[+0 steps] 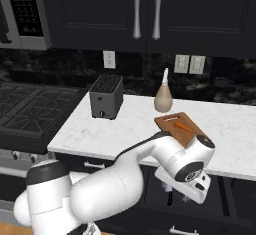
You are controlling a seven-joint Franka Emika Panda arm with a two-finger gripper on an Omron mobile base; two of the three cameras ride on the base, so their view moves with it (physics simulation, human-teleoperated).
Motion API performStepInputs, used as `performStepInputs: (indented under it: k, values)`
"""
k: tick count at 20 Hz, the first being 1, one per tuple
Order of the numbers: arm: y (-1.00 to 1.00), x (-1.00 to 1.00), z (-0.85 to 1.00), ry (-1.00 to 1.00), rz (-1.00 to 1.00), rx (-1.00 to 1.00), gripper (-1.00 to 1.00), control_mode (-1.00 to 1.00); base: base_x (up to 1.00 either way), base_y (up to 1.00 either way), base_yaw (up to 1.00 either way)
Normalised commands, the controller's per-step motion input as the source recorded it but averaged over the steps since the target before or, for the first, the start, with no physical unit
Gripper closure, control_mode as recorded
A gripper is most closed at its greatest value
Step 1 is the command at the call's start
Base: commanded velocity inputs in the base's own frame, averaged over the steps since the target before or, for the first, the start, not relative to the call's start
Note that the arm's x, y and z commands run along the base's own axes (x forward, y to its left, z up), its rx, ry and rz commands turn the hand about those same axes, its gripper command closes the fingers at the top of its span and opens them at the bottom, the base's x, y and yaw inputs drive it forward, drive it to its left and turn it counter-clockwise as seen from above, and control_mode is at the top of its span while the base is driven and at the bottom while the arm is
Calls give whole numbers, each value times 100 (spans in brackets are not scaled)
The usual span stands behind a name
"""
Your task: Place the appropriate cutting tool for cutting the carrot skin on the cutting board.
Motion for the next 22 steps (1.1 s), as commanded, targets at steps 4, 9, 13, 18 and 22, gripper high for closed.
performStepInputs:
  k: [4,9,13,18,22]
  values:
    - [-31,68,-79,0,13,0,-100,-100,0,0,0]
    - [-19,58,-68,6,12,0,-100,-100,0,0,0]
    - [-15,23,-68,2,10,0,-100,-100,0,0,0]
    - [-6,16,-62,2,9,0,-100,-100,0,0,0]
    - [0,2,-66,3,10,0,-100,-100,0,0,0]
